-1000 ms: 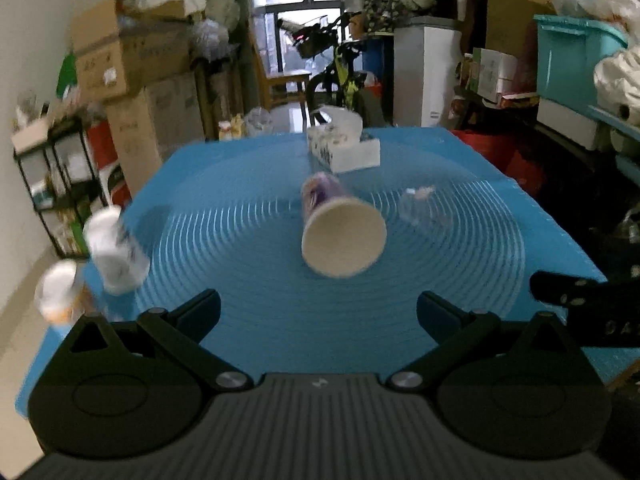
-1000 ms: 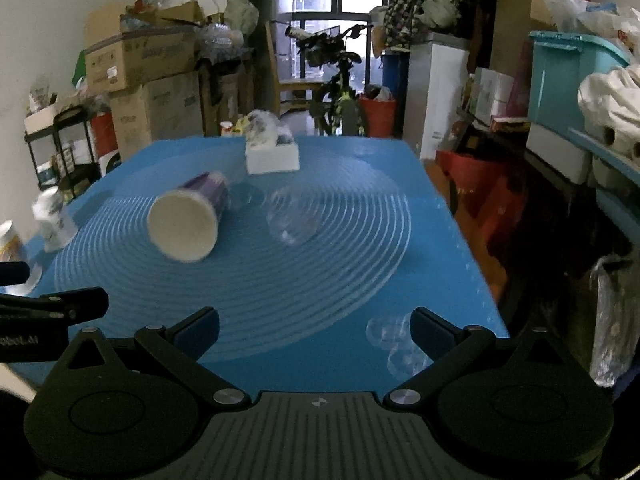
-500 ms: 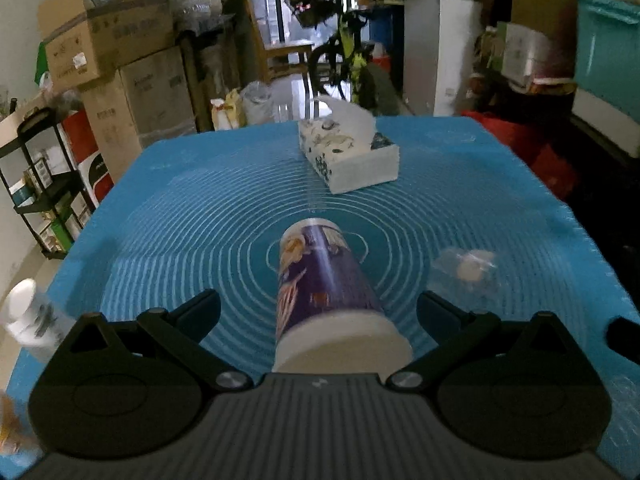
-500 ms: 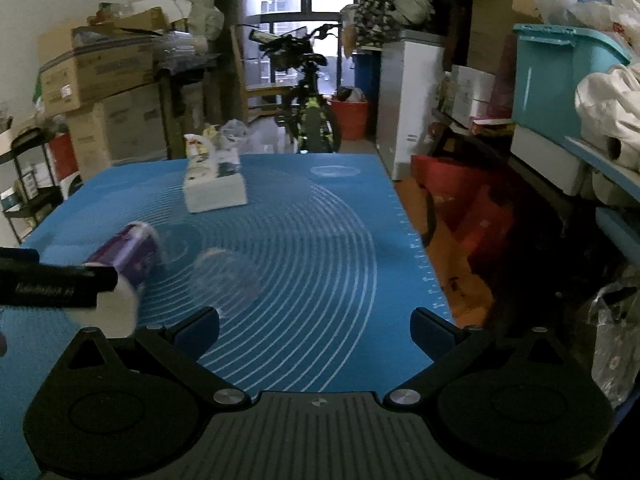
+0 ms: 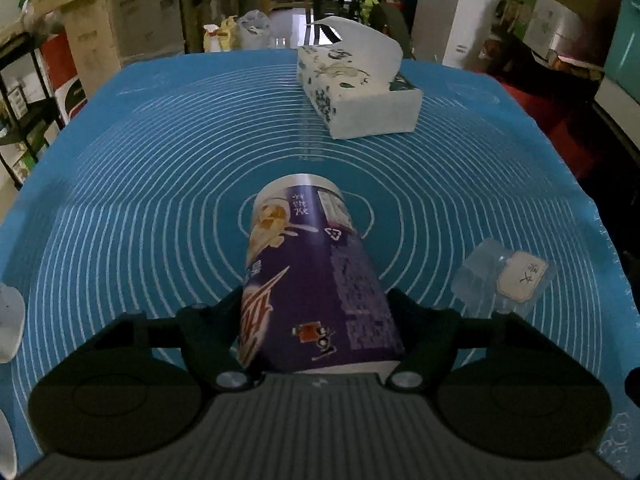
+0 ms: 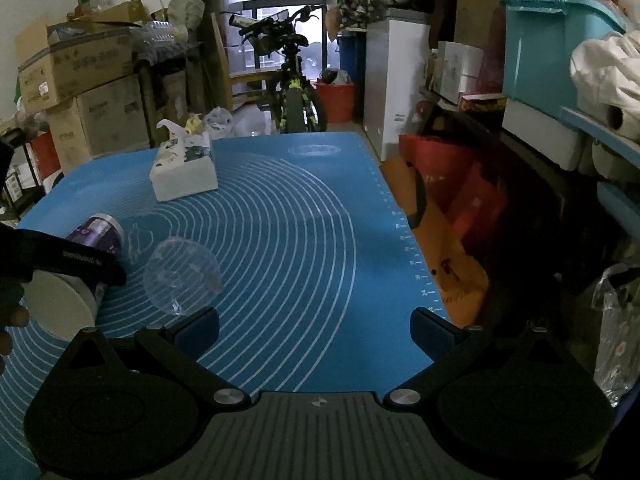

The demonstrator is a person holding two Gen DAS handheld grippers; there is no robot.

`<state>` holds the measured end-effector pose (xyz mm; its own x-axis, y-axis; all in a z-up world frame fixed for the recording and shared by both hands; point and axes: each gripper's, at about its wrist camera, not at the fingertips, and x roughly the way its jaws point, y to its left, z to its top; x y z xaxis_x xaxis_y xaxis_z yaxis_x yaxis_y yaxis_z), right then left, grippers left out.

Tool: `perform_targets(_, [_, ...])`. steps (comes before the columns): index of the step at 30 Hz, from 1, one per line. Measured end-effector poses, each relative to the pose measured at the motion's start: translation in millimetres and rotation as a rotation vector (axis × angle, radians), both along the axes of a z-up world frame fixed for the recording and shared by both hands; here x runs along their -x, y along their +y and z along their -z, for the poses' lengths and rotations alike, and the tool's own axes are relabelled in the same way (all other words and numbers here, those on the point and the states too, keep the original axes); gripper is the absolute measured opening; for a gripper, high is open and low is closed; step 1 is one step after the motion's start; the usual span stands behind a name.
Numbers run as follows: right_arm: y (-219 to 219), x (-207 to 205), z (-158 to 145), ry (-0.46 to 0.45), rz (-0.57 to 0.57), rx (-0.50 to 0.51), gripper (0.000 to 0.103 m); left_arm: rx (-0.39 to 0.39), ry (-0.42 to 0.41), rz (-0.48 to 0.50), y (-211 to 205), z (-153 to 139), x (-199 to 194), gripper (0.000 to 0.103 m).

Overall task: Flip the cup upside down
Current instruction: 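Lift the purple cup with the left tool and carry it across the mat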

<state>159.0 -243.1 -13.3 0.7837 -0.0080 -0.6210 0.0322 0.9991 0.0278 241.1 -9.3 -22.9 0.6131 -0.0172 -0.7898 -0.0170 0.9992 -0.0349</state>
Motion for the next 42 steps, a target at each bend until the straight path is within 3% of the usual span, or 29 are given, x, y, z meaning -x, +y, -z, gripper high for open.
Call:
perform_targets(6, [5,6,-7,-0.012,-0.008,0.010,0.101,0.034,-0.045,0.001,9,-25,27,0.073])
perform_targets(12, [12,25,-17,-0.026,-0.025,0.015,0.101,0.034,-0.094,0.088,6,-49,74,0.073])
perform_targets(22, [31,64,-21,-0.031,-0.071,0.040,0.101,0.030,-0.119,0.120,-1,-34,142,0.073])
perform_targets(27, [33,72,-17,-0.012,-0.078,0.038,0.101,0.000,-0.093,0.130,-3,-19,146,0.073])
perform_targets(33, [35,76,-13,0.009,-0.080,0.033,0.101,0.018,-0.050,0.132,0,-2,140,0.074])
perform_targets(42, [37,76,-9,0.023,-0.084,0.032,0.101,0.035,-0.034,0.129,2,1,140,0.075])
